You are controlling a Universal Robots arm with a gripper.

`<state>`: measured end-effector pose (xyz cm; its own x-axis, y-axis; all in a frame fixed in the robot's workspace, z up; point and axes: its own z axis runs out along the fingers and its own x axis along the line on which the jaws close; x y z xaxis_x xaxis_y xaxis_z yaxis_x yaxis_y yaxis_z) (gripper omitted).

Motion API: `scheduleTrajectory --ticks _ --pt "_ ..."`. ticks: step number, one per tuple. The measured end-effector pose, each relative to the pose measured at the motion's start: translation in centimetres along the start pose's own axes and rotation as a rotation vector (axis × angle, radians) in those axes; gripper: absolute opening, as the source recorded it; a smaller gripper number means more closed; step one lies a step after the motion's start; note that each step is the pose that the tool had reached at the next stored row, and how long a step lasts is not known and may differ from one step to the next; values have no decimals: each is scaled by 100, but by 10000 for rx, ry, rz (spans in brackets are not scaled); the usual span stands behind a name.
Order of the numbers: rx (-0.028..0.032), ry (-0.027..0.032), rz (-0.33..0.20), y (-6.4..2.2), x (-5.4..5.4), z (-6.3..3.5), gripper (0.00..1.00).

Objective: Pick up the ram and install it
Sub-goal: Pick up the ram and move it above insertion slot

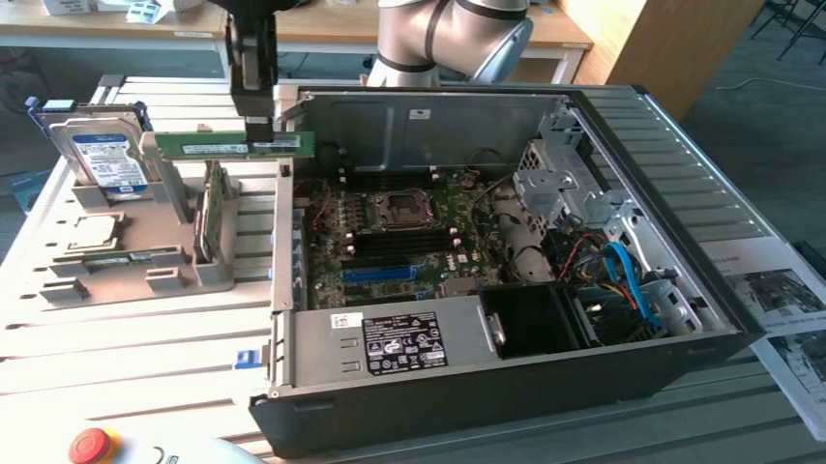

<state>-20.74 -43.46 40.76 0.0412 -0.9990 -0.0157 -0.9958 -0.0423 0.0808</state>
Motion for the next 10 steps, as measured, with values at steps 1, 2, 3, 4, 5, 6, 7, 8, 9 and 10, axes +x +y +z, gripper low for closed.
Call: scheduleTrajectory --ticks 1,2,3,4,5,6,7,8,9,10 --pt "0 0 -1 -34 3 -3 12" --pt "0 -1 -1 -69 5 -5 12" --pt "0 0 1 -107 8 -9 12" --pt "0 0 1 -143 11 -12 12" --pt "0 0 0 -179 13 -15 12" --pt "-1 0 -1 -216 16 -18 12" --pt "-1 1 0 -252 19 -21 12" --pt "-1 0 1 -289 21 -24 12" --pt "0 0 1 -326 23 -27 12" --pt "0 0 0 -366 26 -30 12"
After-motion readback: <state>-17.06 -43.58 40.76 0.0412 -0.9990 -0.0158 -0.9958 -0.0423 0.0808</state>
